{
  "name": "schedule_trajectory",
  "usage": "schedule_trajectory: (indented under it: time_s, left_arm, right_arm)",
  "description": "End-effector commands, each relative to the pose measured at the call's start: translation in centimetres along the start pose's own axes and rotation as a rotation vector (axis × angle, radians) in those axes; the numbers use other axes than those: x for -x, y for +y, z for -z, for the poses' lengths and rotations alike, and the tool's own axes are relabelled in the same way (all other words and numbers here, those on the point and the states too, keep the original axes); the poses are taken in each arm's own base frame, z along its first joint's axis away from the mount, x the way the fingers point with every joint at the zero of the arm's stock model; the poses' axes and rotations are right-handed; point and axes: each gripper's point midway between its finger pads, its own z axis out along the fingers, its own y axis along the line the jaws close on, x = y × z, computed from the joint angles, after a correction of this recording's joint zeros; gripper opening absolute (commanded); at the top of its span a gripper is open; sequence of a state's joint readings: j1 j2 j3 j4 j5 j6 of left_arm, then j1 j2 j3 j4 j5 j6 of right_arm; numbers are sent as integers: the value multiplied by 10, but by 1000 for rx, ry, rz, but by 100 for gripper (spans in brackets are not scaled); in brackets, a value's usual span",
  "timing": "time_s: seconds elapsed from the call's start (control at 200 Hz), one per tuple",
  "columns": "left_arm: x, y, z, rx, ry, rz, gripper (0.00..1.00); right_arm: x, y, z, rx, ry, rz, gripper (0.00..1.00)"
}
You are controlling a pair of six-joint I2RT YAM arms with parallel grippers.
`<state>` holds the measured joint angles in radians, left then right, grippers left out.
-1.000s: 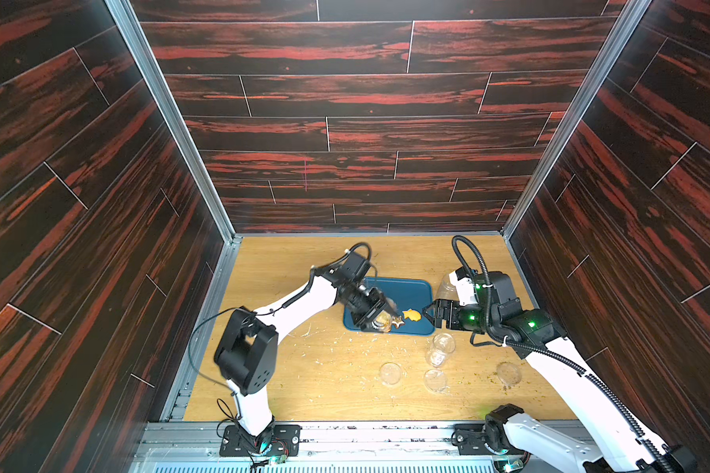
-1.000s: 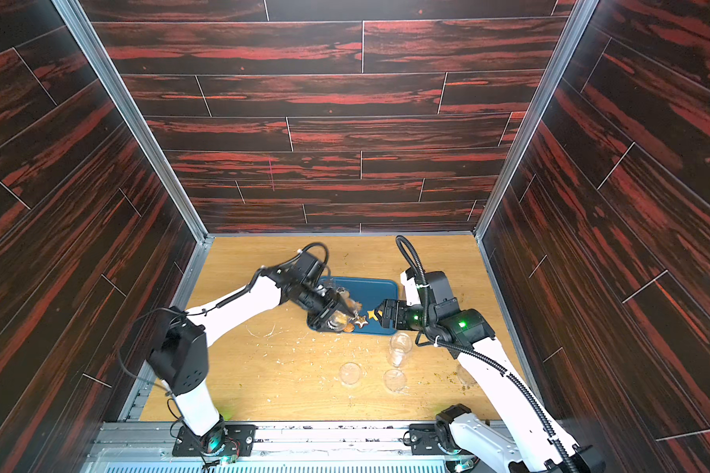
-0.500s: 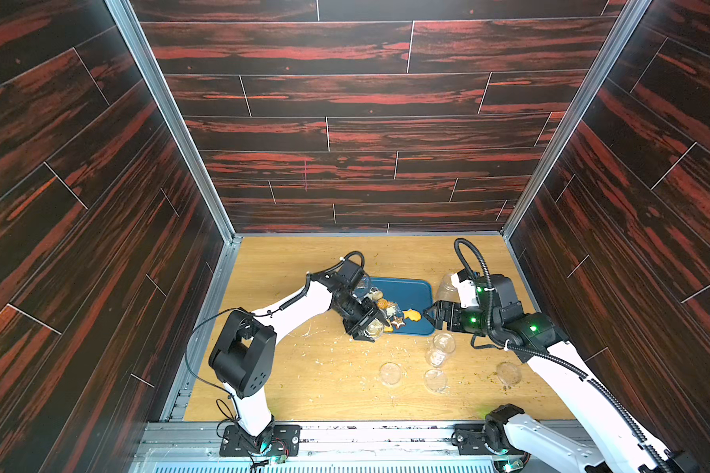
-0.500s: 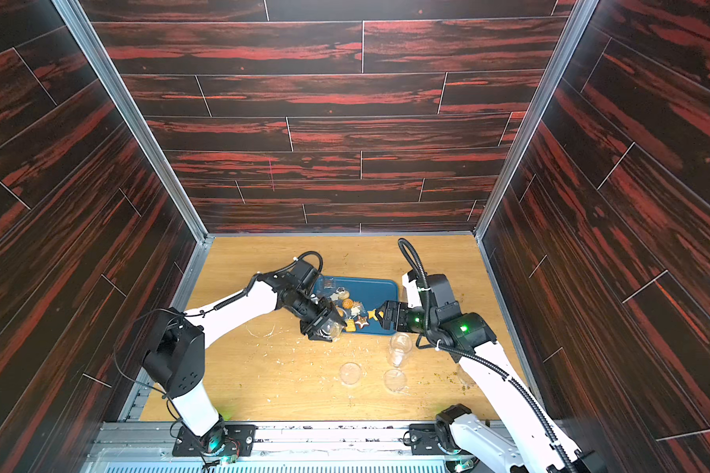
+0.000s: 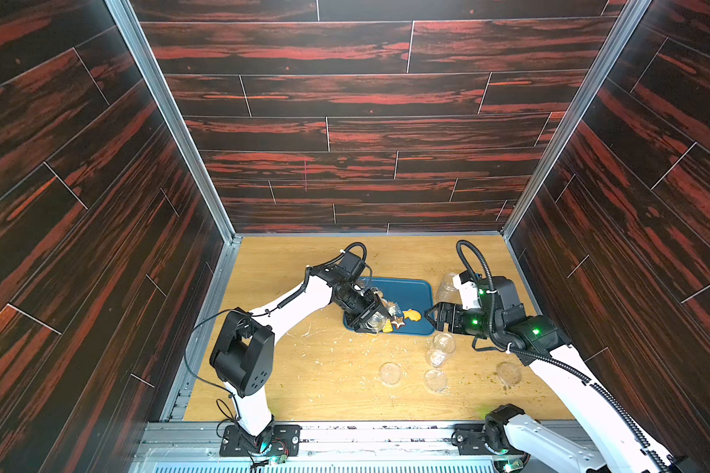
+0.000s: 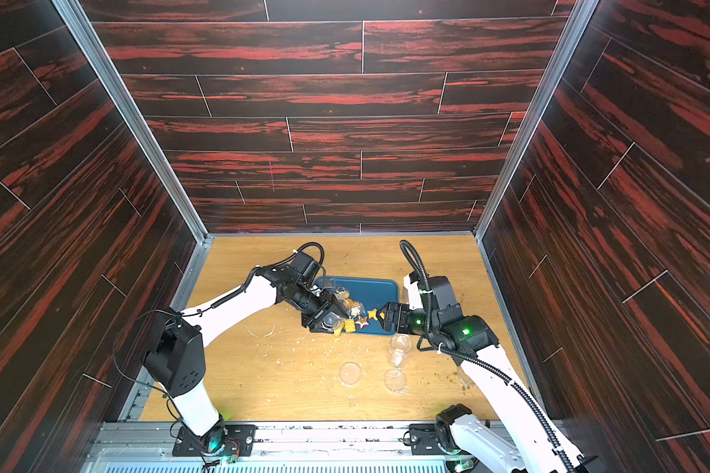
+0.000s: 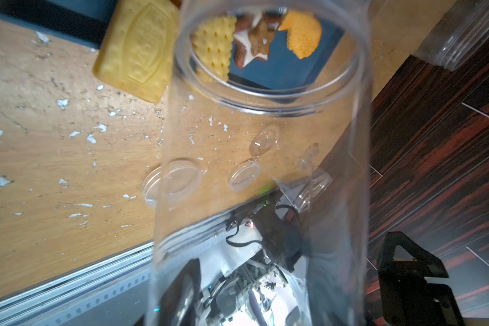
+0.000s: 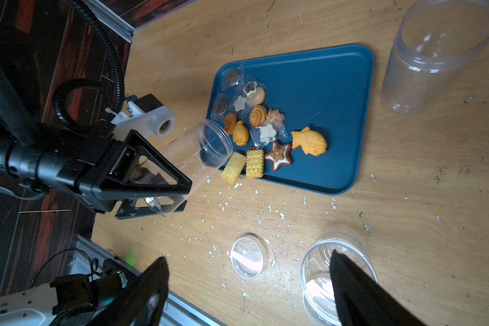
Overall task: Pour the cookies out of the jar
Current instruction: Pour the cookies in the jar onto the tray.
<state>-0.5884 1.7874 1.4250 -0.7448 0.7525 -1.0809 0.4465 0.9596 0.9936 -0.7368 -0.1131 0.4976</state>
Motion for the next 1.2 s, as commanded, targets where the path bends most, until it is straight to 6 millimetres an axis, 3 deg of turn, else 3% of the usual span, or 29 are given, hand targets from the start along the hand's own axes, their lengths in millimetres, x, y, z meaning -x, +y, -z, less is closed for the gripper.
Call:
schedule_trajectory:
  time_s: [0.0, 0.06, 0.311, 0.471, 0.751, 1.007, 1.192]
  left_arm:
    - [-1, -5, 15, 15, -46, -97, 47]
    - [-6, -6, 28, 35, -82, -173, 48]
    - [-16, 5, 50, 56, -159, -329, 48]
    - [-21, 12, 67, 48, -253, -437, 47]
    - [-31, 2, 109, -2, -499, -734, 45]
    - [-40, -3, 138, -96, -711, -894, 44]
    - [-60, -10, 158, -146, -816, -1089, 44]
  right_arm:
    - [1, 0, 7, -4, -10, -12, 92]
    - [2, 2, 8, -1, -7, -12, 93]
    - [-11, 8, 0, 39, 84, -24, 92]
    - [-4, 13, -1, 51, 80, -26, 92]
    - [2, 31, -10, 85, 118, -18, 92]
    - [8, 48, -12, 104, 128, 16, 92]
    - [-9, 53, -19, 98, 223, 32, 92]
